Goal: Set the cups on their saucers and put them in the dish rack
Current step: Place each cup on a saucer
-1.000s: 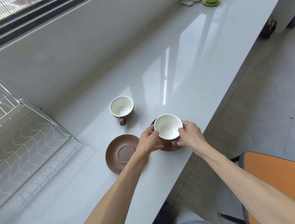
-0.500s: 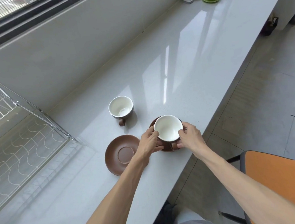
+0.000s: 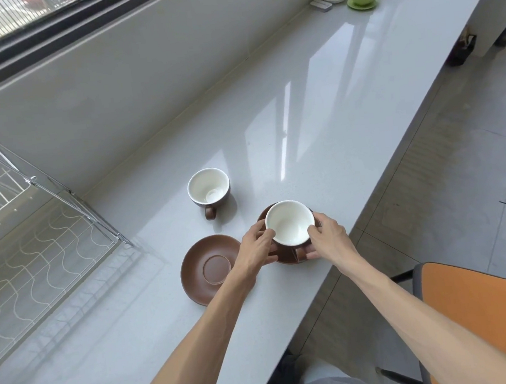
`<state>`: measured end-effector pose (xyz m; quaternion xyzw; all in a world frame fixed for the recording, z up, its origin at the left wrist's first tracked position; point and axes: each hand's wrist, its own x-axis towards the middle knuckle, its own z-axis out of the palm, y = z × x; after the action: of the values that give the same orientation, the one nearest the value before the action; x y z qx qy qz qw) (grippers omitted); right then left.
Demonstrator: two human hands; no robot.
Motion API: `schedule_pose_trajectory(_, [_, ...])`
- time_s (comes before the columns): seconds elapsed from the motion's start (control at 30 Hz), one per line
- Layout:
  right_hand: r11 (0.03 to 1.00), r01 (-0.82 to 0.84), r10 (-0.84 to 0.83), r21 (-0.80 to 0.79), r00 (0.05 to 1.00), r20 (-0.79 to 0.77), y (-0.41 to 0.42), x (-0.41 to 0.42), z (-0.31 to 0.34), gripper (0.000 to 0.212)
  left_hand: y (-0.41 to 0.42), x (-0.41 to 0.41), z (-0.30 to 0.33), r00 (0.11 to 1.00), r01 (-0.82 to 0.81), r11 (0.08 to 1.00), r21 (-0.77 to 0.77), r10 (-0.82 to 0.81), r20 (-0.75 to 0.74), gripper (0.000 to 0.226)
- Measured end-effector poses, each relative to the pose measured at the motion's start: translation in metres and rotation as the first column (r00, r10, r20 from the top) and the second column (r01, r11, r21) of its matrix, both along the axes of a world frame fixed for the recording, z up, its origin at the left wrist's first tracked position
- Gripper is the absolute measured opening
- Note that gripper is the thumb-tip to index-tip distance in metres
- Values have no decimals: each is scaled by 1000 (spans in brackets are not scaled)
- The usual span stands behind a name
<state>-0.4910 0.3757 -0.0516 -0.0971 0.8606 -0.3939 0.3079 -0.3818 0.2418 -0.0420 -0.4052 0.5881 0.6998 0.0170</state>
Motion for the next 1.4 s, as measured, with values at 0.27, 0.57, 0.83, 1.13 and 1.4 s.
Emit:
schedule_pose_trajectory(0.27, [974,-34,97,226,957,-275,-12,-9,23,51,-24,8,2,1000,2,999,-48,-1,23,51])
schedule_pose_trajectory(0.57, [978,-156,196,141,918,-345,-77,-3,40,48,-74,38,12,992,19,943,-332,23,121,48])
schedule_pose_trajectory(0.83, [948,-276,312,158,899,-308,-140,0,28,54,-133,51,12,922,216,631,-745,119,368,50])
schedule_pose_trajectory(1.13, [944,-310,326,109,924,-197,-198,-4,12,61,-178,15,-5,912,315,492,-811,78,402,55])
schedule_pose_trajectory(1.4, [947,-295,308,125,945,-106,-224,-5,-3,59,-188,-8,-21,923,287,662,-692,3,385,64])
